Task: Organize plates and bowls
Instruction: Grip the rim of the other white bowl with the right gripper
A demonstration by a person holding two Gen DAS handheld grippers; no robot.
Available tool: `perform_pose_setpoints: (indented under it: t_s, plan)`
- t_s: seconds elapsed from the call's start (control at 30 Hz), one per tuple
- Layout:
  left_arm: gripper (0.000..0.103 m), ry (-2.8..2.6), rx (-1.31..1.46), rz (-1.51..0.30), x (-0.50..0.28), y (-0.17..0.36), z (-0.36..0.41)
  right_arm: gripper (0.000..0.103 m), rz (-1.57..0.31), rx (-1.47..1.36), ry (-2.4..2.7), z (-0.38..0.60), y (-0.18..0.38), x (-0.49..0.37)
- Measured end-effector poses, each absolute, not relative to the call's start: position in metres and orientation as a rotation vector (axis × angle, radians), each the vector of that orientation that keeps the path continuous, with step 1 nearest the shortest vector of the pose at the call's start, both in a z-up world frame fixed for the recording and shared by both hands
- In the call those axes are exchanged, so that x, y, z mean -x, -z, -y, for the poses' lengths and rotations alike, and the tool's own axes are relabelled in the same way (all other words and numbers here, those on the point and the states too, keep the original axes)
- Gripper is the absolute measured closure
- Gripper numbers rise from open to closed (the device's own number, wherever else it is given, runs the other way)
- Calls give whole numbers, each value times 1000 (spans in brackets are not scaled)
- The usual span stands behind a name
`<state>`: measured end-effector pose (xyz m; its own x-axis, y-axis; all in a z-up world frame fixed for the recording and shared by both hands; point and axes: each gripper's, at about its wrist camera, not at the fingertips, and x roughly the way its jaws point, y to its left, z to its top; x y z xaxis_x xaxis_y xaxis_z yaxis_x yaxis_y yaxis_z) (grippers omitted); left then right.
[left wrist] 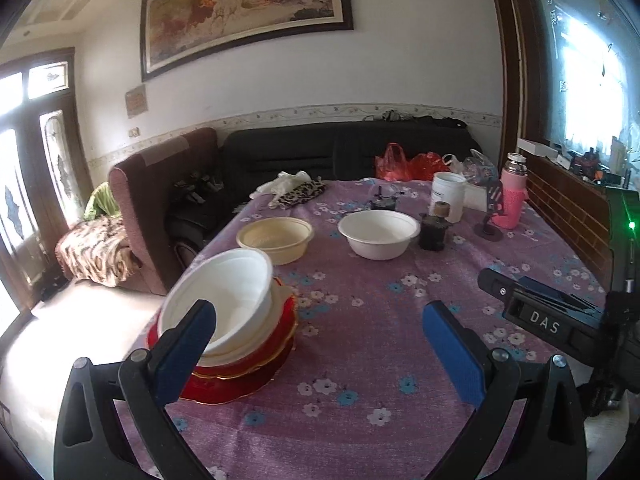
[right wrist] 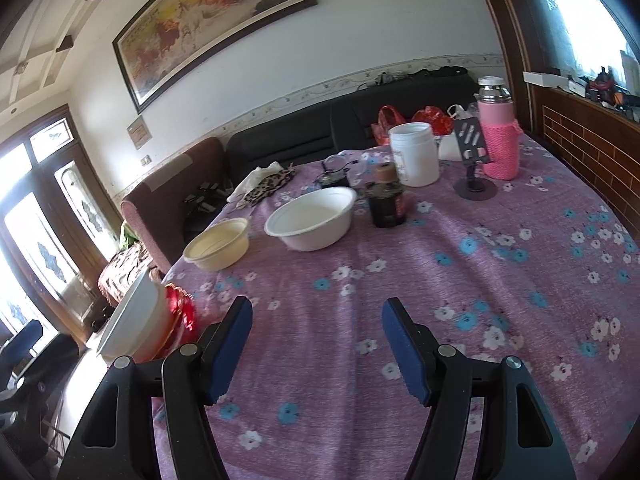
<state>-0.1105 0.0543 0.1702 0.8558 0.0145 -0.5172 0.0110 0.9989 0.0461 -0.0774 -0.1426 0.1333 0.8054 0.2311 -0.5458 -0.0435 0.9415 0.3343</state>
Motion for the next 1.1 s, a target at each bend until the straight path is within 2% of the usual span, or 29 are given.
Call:
perform_pose_setpoints:
  t_s: [0.3,0.8,0.87,0.9,0.93,0.97,1.03,1.1]
  plan:
    - [0,125,95,-592,88,-160,-41,31,-672,-340,-76,189,-136,27]
    - [0,127,122,-664,70,-133,-72,32,-958,-663,-147,154,-62,-167]
    - [0,126,115,-664,69,-132,-76,47,-988,-704,-136,150,-50,-183]
    - [0,124,113,-663,68,-132,-78,66,-1004,-728,-139,148,-44,-189]
    - [0,122,112,-662,68,-132,-79,78,-1020,-744,-139,146,-39,-193]
    - [0,121,116,-664,67,-131,-81,81,-1026,-748,-130,145,-36,-194]
    - [0,122,127,-669,65,-130,-85,94,-1034,-750,-133,147,-33,-192]
    - [0,124,140,-676,63,-129,-87,95,-1042,-747,-143,151,-33,-182]
